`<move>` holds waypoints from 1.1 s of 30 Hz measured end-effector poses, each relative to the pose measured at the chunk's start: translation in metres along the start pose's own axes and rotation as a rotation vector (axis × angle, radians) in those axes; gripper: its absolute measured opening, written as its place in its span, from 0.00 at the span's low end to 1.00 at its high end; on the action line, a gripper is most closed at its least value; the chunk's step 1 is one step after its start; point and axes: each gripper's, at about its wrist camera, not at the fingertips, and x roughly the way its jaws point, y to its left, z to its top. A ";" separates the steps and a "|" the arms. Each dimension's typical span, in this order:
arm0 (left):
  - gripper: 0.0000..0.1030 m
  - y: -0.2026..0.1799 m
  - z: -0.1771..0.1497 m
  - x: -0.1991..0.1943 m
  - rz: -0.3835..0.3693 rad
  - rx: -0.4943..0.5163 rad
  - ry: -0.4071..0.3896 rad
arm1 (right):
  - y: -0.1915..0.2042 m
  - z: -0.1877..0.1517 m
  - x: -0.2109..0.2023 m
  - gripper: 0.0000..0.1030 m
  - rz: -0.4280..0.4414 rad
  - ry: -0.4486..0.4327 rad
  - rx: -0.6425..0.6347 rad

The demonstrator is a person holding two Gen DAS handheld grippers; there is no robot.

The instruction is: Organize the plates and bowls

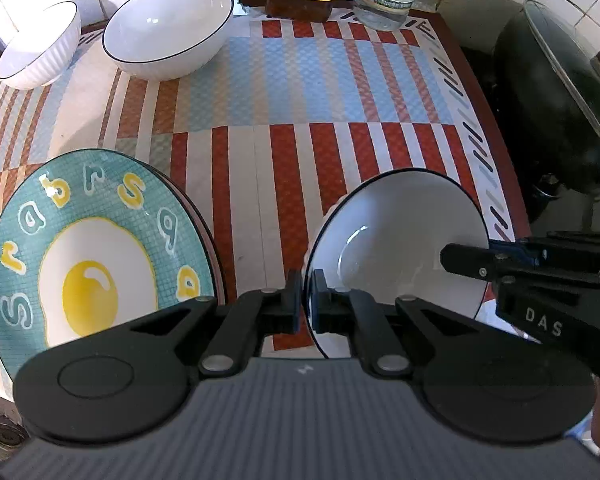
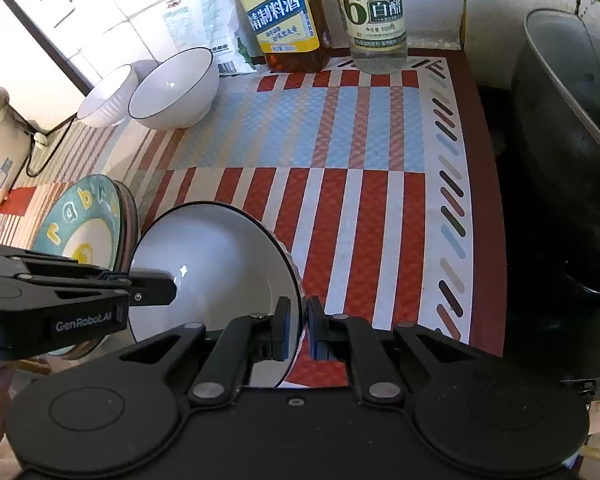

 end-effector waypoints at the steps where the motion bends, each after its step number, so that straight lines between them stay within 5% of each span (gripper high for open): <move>1: 0.04 0.000 0.001 0.000 0.002 -0.001 0.002 | 0.000 0.001 0.001 0.11 0.000 0.001 0.003; 9: 0.07 0.008 0.006 0.001 -0.001 -0.015 0.024 | 0.001 0.002 0.008 0.15 0.000 -0.010 0.010; 14: 0.08 0.017 0.007 -0.023 -0.041 -0.031 0.005 | 0.005 0.003 -0.005 0.18 0.001 -0.053 -0.012; 17: 0.08 0.027 0.004 -0.037 -0.021 -0.035 -0.006 | 0.008 0.005 -0.017 0.29 -0.017 -0.082 -0.039; 22: 0.08 0.054 -0.001 -0.060 -0.053 -0.074 -0.013 | 0.015 0.009 -0.037 0.30 0.007 -0.109 -0.028; 29: 0.08 0.084 -0.001 -0.098 -0.049 -0.013 -0.041 | 0.048 0.013 -0.056 0.32 0.022 -0.148 -0.019; 33: 0.09 0.101 0.005 -0.123 -0.066 0.042 -0.086 | 0.077 0.017 -0.070 0.43 0.018 -0.190 -0.032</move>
